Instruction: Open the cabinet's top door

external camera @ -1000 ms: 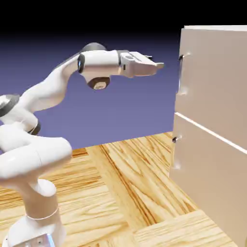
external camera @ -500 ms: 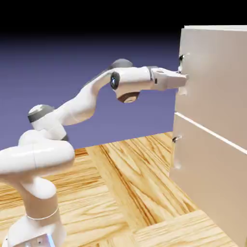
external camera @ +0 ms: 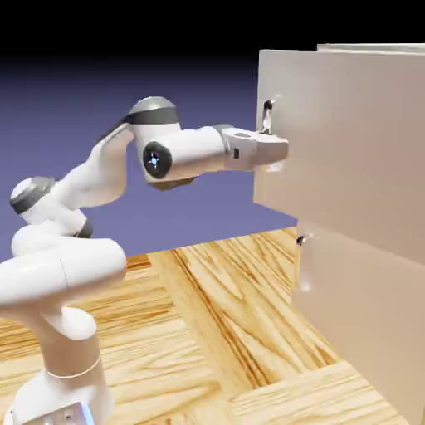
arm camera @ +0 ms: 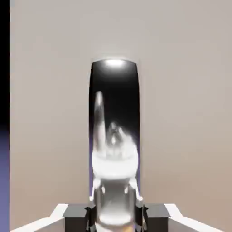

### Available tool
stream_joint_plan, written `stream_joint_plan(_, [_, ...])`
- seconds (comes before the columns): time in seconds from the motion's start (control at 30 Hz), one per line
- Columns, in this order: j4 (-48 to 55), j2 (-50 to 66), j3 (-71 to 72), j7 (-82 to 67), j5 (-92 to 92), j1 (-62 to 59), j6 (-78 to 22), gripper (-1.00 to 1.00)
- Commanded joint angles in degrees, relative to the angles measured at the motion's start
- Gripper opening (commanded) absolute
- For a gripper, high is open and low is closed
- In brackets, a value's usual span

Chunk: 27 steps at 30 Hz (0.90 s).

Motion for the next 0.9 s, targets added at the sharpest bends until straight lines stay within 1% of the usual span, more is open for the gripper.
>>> stream_joint_plan(0.0, [-0.98, 0.67, -1.38, -0.97, -0.99, -0.34, -2.43, -1.0])
stream_joint_plan(0.2, [-4.75, 5.94, -9.79, -6.86, -7.99, -4.6, -17.39, -1.0])
stream_joint_plan(0.43, [-4.71, 15.6, -18.11, -15.08, -18.54, -13.11, -34.83, -1.0])
stream_joint_plan(0.67, [0.53, 29.47, -22.19, -26.91, -32.25, -23.9, -51.29, -1.0])
stream_joint_plan(0.87, [8.27, 41.93, -21.48, -38.79, -45.13, -31.74, -60.22, -1.0])
